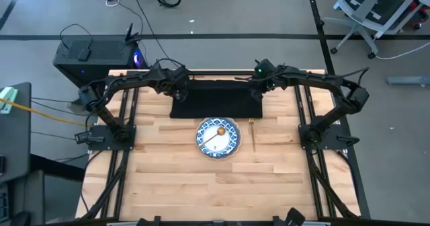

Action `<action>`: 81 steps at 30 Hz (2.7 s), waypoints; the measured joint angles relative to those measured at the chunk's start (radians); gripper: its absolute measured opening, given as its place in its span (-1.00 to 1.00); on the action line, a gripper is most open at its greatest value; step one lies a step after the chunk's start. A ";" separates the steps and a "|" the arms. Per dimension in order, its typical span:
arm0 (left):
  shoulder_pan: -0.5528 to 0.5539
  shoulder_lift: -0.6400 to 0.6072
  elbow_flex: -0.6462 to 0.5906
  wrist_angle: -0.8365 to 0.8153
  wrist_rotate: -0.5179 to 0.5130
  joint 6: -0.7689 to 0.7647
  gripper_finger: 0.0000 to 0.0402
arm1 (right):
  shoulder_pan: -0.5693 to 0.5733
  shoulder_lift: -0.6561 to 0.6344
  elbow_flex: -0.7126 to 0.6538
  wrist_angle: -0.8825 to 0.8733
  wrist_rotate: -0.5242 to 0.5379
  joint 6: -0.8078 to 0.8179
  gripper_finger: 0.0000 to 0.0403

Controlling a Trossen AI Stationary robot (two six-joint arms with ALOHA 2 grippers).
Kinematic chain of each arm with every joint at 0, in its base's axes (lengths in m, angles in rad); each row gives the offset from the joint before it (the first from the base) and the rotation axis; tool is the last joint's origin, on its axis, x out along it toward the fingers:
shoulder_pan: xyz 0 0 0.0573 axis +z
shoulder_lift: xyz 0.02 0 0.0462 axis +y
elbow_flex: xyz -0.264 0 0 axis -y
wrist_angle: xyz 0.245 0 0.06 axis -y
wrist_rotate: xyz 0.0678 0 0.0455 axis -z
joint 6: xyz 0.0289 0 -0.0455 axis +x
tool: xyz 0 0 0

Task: Set table place
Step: Fold the black napkin

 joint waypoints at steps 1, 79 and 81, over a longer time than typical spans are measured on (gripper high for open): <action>0.003 0.010 0.000 0.004 0.000 0.000 -0.97 | -0.002 0.006 0.000 0.001 0.001 0.001 -1.00; -0.319 0.029 0.741 -0.387 0.065 0.081 -0.09 | 0.239 -0.172 -0.321 0.034 -0.167 -0.263 -0.09; -0.324 0.029 0.741 -0.387 0.065 0.077 -0.10 | 0.239 -0.159 -0.330 0.053 -0.167 -0.265 -0.09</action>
